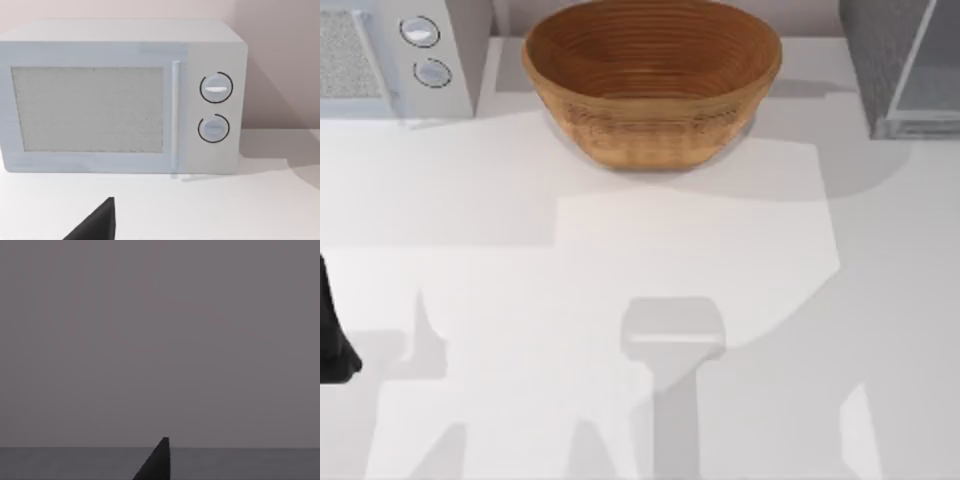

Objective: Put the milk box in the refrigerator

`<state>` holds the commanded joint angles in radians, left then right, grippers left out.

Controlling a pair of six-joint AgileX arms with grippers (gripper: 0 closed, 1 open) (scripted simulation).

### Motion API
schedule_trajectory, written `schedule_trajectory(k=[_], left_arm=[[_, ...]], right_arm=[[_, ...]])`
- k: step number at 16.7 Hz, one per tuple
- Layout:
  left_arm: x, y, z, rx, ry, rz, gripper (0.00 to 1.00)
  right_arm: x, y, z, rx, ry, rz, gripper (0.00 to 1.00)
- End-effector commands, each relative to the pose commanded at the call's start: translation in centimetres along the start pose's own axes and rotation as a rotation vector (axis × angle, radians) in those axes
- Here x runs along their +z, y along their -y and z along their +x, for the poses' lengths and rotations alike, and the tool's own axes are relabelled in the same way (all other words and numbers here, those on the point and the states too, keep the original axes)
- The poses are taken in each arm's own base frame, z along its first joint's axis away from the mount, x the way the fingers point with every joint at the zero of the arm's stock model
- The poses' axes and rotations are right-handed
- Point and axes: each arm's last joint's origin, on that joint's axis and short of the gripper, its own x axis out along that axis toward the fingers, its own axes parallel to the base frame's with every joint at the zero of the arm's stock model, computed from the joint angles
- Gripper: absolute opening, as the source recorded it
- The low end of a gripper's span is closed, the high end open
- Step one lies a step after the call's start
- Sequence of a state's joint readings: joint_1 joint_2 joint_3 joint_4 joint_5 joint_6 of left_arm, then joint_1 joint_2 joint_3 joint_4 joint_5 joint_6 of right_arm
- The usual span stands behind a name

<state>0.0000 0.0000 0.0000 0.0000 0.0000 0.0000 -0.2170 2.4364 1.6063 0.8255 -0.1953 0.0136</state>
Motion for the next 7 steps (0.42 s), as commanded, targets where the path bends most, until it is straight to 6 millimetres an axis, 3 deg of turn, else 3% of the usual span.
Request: schedule_trajectory(k=[2, 7], left_arm=[[0.0, 0.0, 0.0, 0.0, 0.0, 0.0, 1.0], [0.0, 0.0, 0.0, 0.0, 0.0, 0.0, 1.0]], right_arm=[[0.0, 0.0, 0.0, 0.0, 0.0, 0.0, 1.0], [0.0, 0.0, 0.0, 0.0, 0.0, 0.0, 1.0]])
